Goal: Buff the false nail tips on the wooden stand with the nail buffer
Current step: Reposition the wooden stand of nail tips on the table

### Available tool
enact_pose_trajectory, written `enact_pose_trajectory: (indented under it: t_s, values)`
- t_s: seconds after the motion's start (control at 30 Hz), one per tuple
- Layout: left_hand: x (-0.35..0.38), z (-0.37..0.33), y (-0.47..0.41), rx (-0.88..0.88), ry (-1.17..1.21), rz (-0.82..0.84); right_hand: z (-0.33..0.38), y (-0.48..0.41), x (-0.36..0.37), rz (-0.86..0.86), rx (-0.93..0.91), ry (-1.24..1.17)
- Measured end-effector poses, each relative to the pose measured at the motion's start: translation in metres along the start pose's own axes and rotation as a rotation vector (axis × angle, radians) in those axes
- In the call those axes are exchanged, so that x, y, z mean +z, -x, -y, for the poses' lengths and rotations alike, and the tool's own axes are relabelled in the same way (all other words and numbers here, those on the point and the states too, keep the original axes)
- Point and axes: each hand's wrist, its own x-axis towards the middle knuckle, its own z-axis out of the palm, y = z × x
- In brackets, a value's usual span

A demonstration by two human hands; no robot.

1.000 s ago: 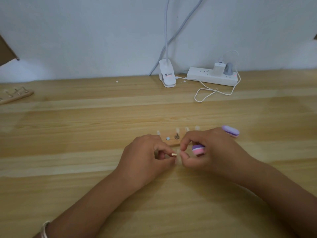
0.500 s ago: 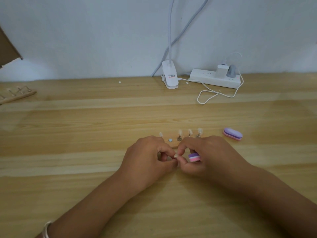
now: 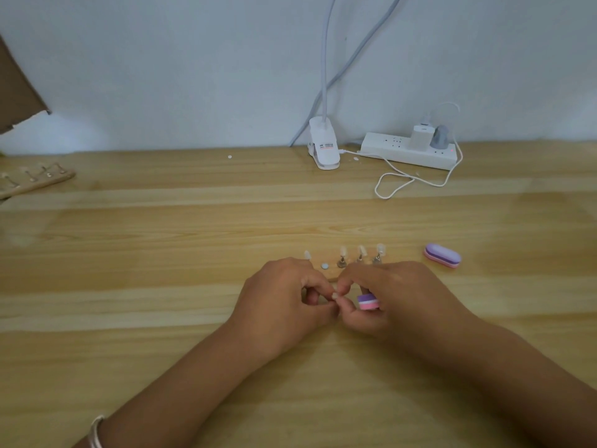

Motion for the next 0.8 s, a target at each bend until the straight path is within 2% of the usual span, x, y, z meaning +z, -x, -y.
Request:
enact_pose_trajectory:
  t_s: [0.37,0.8]
  values:
    - [0.0004,-0.0004,0.001,-0.003,-0.034,-0.001,0.0008,-0.0009,-0.0004,-0.026,-0.043,0.058]
    - [-0.0007,-0.0022,-0.0005,-0.013,0.001,0.004,0.0032,0.0,0.0004,0.049,-0.063,0.142]
